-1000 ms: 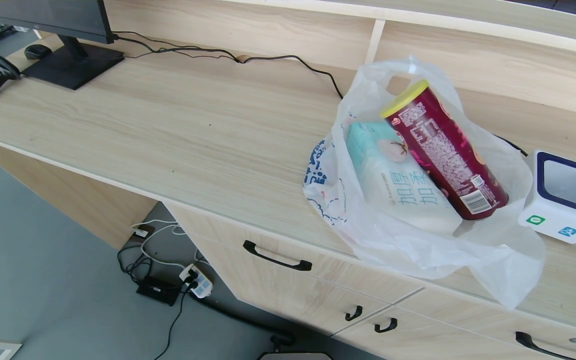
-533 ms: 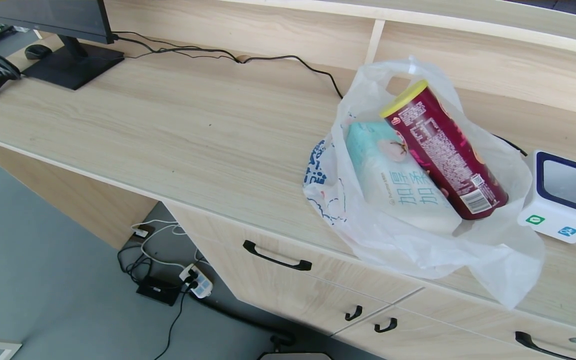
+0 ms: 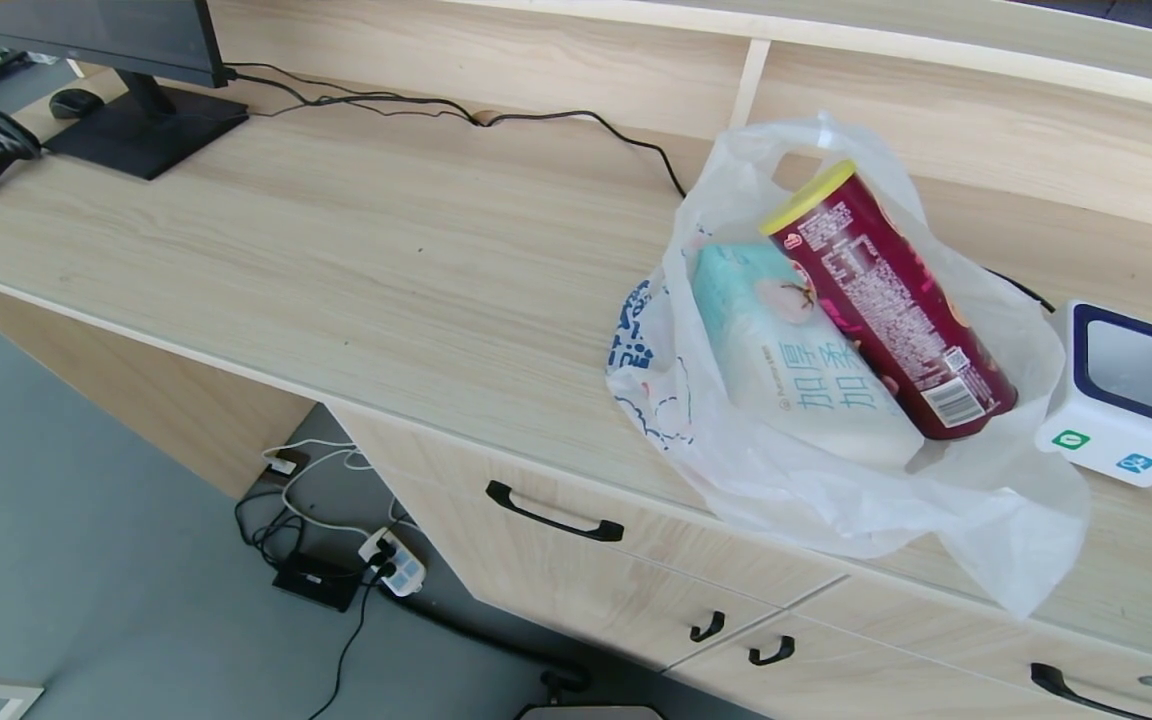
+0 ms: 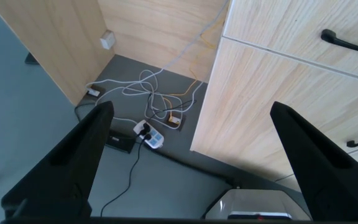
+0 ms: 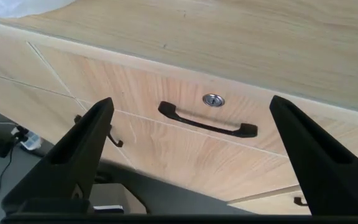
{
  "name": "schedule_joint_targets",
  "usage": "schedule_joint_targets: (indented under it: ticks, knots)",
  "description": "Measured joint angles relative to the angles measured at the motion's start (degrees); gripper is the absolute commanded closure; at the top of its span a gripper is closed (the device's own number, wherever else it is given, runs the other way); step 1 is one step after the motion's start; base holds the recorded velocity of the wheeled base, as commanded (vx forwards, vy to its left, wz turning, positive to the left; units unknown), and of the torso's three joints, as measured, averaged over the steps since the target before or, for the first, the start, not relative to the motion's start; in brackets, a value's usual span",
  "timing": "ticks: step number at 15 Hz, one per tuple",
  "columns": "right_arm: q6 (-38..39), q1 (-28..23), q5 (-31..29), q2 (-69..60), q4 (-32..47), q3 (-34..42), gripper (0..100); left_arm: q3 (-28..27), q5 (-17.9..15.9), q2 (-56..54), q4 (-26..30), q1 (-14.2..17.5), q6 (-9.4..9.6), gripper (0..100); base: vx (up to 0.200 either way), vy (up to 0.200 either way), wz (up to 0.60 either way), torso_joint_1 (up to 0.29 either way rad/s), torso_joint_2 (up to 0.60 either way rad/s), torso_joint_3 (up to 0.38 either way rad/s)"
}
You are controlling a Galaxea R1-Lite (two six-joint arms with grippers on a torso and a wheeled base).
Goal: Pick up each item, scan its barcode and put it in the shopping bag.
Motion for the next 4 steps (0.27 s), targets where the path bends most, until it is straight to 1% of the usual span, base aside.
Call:
schedule_joint_targets:
  ticks: [4]
  knots:
    - [1.5,0.1,0.0,0.0,0.0,0.0,0,0.0,0.0,0.0,0.0,0.0,0.0,0,0.0,0.0,0.0,0.0,0.0,0.0]
